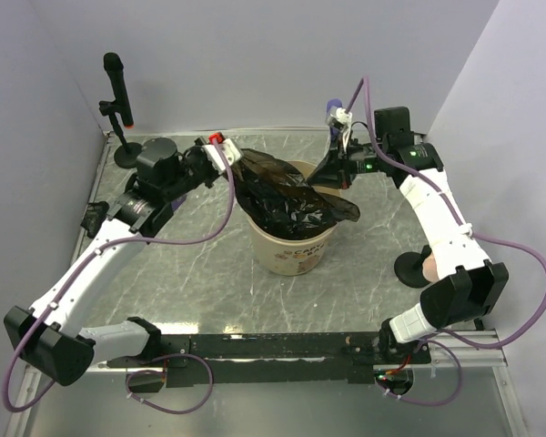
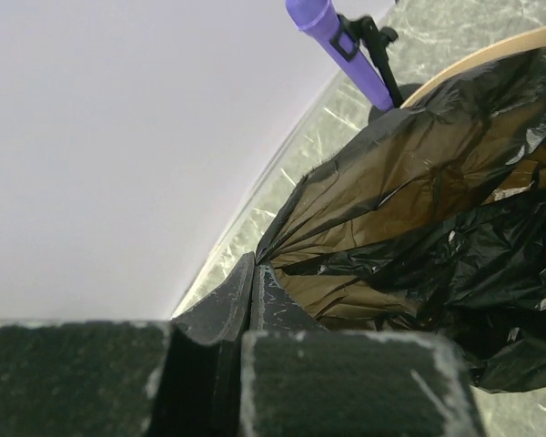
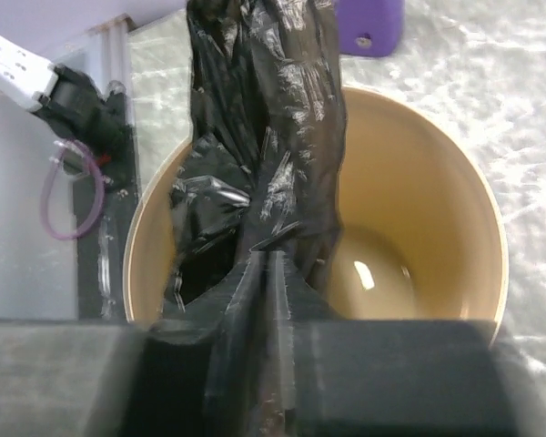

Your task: Put the trash bags into the trash bin

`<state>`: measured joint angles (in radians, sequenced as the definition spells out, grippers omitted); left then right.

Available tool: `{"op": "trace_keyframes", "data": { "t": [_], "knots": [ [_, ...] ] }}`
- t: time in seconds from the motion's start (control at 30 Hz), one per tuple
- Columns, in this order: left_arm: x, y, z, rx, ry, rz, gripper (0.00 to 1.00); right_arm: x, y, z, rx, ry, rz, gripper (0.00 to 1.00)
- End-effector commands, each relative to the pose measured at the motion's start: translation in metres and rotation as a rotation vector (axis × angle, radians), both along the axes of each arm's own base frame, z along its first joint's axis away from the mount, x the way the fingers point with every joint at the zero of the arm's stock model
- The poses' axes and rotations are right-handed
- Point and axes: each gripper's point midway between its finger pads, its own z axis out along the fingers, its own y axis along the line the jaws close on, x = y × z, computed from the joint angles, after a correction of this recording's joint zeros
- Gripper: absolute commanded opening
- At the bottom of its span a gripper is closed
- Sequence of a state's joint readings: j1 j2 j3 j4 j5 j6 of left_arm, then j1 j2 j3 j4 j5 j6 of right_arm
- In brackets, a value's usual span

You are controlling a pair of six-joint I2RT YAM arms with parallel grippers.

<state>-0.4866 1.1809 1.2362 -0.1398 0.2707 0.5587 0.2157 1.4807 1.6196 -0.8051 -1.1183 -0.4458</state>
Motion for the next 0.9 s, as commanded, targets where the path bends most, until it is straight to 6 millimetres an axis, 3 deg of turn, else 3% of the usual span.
{"op": "trace_keyframes", "data": {
  "t": [0.0, 0.03, 0.07, 0.17, 0.4, 0.6, 0.67, 0.83, 0.87],
  "knots": [
    [0.0, -0.003, 0.031, -0.082, -0.06, -0.008, 0.01, 0.009, -0.009, 0.011, -0.002, -0.051, -0.065, 0.46],
    [-0.003, -0.004, 0.038, -0.09, -0.087, -0.023, 0.01, 0.01, -0.012, 0.011, 0.005, -0.042, -0.071, 0.58],
    [-0.006, -0.005, 0.042, -0.093, -0.101, -0.034, 0.01, 0.008, -0.012, 0.012, 0.017, -0.034, -0.059, 0.64],
    [-0.008, -0.005, 0.051, -0.094, -0.111, -0.042, 0.01, -0.002, -0.01, 0.012, 0.038, -0.013, -0.01, 0.74],
    [-0.017, -0.002, 0.065, -0.117, -0.138, -0.047, 0.01, 0.001, -0.007, -0.015, 0.027, 0.056, -0.011, 0.78],
    [-0.014, 0.004, 0.059, -0.097, -0.134, -0.018, 0.01, -0.005, -0.006, -0.025, -0.006, 0.062, 0.017, 0.79],
    [-0.009, 0.005, 0.052, -0.088, -0.122, 0.003, 0.01, -0.005, -0.008, -0.029, -0.024, 0.064, 0.001, 0.67],
    [0.008, 0.01, 0.038, -0.054, -0.109, 0.065, 0.01, 0.021, -0.025, -0.042, -0.122, 0.008, -0.138, 0.0],
    [0.015, 0.011, 0.032, -0.035, -0.095, 0.086, 0.01, 0.028, -0.029, -0.043, -0.136, 0.001, -0.171, 0.0]
  ]
}}
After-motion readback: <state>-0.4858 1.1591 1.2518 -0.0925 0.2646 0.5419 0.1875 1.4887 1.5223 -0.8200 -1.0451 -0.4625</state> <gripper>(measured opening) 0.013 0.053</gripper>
